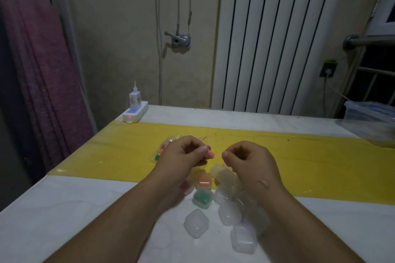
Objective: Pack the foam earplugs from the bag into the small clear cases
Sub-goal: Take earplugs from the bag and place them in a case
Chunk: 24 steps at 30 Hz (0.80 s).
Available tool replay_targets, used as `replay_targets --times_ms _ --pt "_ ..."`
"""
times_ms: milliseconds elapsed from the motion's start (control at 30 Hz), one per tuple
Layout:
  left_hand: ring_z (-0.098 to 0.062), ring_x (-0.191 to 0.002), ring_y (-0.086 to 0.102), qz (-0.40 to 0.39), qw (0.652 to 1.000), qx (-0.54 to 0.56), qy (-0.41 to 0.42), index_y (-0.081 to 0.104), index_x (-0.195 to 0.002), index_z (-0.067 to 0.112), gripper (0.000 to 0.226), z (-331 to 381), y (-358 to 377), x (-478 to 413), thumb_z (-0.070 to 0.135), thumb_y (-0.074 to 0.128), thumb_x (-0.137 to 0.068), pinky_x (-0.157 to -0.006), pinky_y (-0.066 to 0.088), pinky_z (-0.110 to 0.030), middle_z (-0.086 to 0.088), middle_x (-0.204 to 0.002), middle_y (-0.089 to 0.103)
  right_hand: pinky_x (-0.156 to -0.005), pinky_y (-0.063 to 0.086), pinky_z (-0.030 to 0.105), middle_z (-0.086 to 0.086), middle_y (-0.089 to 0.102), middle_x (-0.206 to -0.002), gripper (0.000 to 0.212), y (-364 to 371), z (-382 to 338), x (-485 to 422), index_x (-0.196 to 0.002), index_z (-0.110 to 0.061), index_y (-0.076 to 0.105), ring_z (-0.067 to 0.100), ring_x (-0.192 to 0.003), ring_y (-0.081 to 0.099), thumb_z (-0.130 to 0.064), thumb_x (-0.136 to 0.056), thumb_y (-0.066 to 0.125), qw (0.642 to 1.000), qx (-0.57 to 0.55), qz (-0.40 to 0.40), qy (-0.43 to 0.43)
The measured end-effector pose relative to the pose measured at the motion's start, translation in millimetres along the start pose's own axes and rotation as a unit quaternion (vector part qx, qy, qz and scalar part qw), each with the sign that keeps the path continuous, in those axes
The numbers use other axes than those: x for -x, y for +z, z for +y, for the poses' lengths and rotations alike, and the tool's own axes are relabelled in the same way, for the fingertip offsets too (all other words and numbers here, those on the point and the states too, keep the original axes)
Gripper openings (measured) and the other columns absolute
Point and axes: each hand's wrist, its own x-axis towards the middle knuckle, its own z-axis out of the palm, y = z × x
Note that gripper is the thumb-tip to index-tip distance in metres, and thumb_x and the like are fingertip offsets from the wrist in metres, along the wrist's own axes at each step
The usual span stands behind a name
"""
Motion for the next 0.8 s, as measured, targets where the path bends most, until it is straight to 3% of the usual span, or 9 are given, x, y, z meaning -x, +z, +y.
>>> replay_targets --times_ms 133,200,300,467,567,700,800 --pt "-0.027 -0.081 0.07 -0.005 0.997 0.08 -0.02 0.061 -0.084 0.0 0.007 2.0 2.4 2.5 0.0 0.065 -0.089 -0.075 0.059 -0.035 -0.022 -0.092 0.072 -0.07 0.059 0.044 -0.004 0.07 -0.067 0.014 -0.7 -4.2 2.4 -0.072 -0.023 0.067 0.015 -0.064 0.069 -0.017 -0.085 0.069 0.999 -0.039 -0.017 0.013" --pt "-0.025 -0.074 0.069 -0.008 0.996 0.085 -0.025 0.061 -0.083 0.0 0.008 2.8 1.4 3.9 -0.003 0.068 -0.085 -0.072 0.06 -0.035 -0.024 -0.087 0.069 -0.071 0.059 0.041 -0.005 0.071 -0.068 0.013 -1.0 -6.5 3.3 -0.072 -0.024 0.069 0.012 -0.065 0.069 -0.018 -0.084 0.072 0.999 -0.044 -0.016 0.01" --pt "-0.021 -0.072 0.069 -0.01 0.996 0.078 -0.036 0.066 -0.086 -0.002 0.009 2.4 -1.3 4.0 -0.002 0.072 -0.081 -0.072 0.058 -0.037 -0.016 -0.079 0.068 -0.07 0.055 0.028 -0.011 0.072 -0.072 0.011 -1.5 -9.0 4.4 -0.075 -0.03 0.073 0.006 -0.073 0.068 -0.022 -0.082 0.074 0.999 -0.039 -0.018 0.008" --pt "-0.019 -0.075 0.068 0.002 0.999 0.03 -0.023 0.073 -0.086 0.006 0.016 0.7 -3.4 2.0 -0.008 0.067 -0.083 -0.076 0.057 -0.036 -0.007 -0.079 0.071 -0.07 0.05 0.018 -0.015 0.074 -0.081 0.021 0.8 -9.7 7.3 -0.08 -0.03 0.076 -0.003 -0.078 0.066 -0.01 -0.081 0.069 0.998 -0.05 -0.044 0.022" --pt "-0.022 -0.079 0.068 0.007 1.0 -0.011 -0.017 0.073 -0.083 0.013 0.013 0.4 -4.4 0.3 0.0 0.072 -0.083 -0.082 0.056 -0.045 -0.005 -0.084 0.073 -0.067 0.051 0.021 -0.015 0.073 -0.074 0.016 2.6 -9.1 7.3 -0.079 -0.029 0.076 -0.002 -0.071 0.064 -0.013 -0.081 0.074 0.997 -0.067 -0.045 0.017" --pt "-0.028 -0.087 0.072 0.013 1.0 0.004 -0.017 0.07 -0.083 0.007 0.009 3.0 -3.1 1.0 -0.001 0.074 -0.08 -0.087 0.057 -0.049 -0.008 -0.086 0.075 -0.067 0.058 0.032 -0.002 0.074 -0.075 0.017 3.9 -9.3 7.2 -0.085 -0.022 0.068 0.011 -0.065 0.067 -0.01 -0.079 0.078 0.991 -0.119 -0.054 0.03" --pt "-0.024 -0.086 0.073 0.005 1.0 -0.019 -0.012 0.074 -0.089 0.008 0.014 4.1 -3.4 1.2 -0.003 0.074 -0.08 -0.087 0.057 -0.051 -0.004 -0.083 0.075 -0.067 0.055 0.027 -0.005 0.076 -0.078 0.021 3.4 -8.1 7.8 -0.089 -0.024 0.063 0.002 -0.065 0.066 -0.01 -0.081 0.076 0.99 -0.127 -0.061 0.024"
